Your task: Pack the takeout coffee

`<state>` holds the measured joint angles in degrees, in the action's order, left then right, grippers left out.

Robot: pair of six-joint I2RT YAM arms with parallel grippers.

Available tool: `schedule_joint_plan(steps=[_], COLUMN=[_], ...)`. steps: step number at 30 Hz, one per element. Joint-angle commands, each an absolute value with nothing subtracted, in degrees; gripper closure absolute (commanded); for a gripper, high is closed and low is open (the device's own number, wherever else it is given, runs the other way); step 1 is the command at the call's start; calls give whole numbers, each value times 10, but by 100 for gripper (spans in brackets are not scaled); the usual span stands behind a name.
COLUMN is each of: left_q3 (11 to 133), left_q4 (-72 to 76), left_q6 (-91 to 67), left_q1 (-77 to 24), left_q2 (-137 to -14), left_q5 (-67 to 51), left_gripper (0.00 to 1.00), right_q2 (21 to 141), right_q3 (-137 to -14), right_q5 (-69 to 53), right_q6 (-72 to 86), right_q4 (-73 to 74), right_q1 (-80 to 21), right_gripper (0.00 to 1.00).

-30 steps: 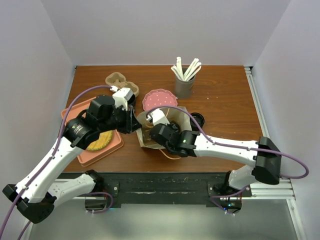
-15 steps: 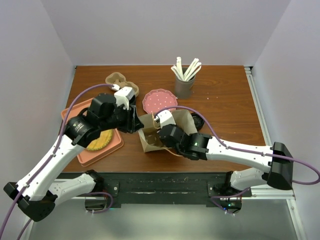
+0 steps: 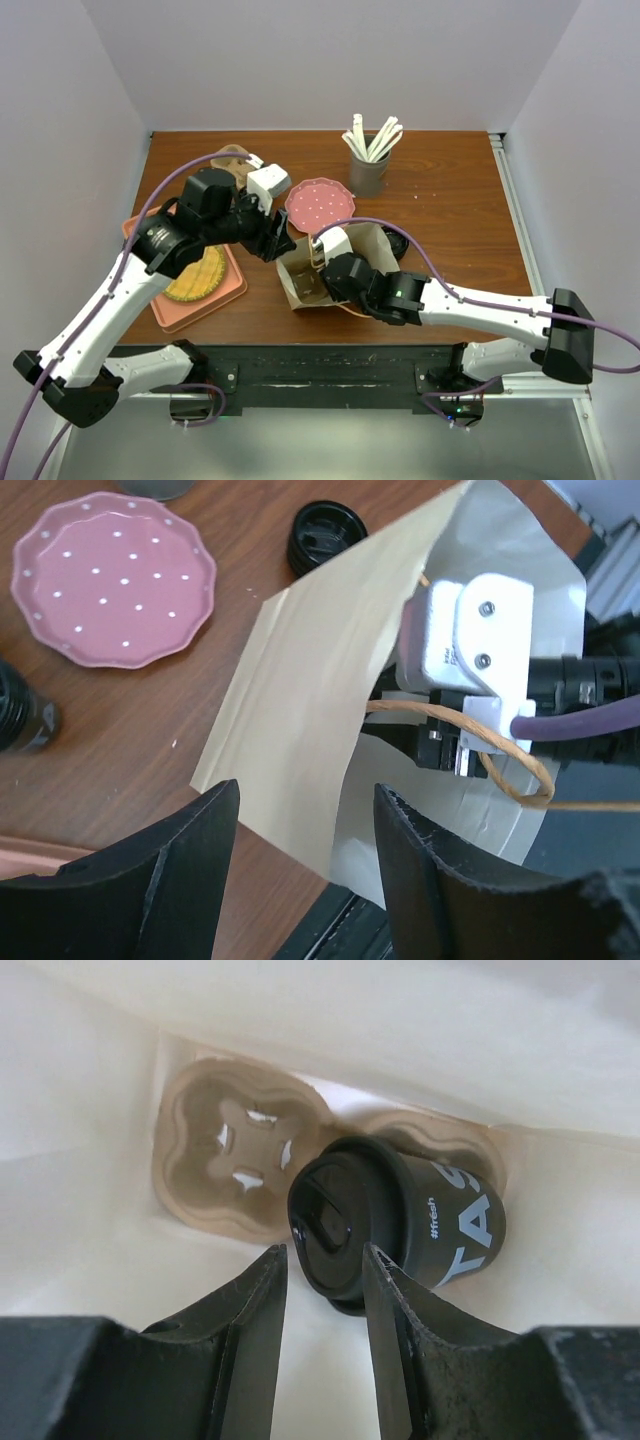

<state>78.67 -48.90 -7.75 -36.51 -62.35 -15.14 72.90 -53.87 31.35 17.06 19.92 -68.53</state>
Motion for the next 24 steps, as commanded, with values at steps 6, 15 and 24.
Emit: schedule_joint_plan(steps=[6,15,24], left_q3=[801,809,780], left_q4=[-455,-436,-403], left_q6=[-4,27,89], left_q1=[-366,-368,-441], left_q2=[-671,-655,-613], left_q5=[-274,-121,26], left_gripper=[43,100,100], right_q2=[698,669,650], right_q3=[-525,-539,-525], right_q5=[311,304,265], right_q6=[169,178,176], right_q4=[151,177,144], right_q1=[-684,-684,-684], right_gripper=[59,33,24])
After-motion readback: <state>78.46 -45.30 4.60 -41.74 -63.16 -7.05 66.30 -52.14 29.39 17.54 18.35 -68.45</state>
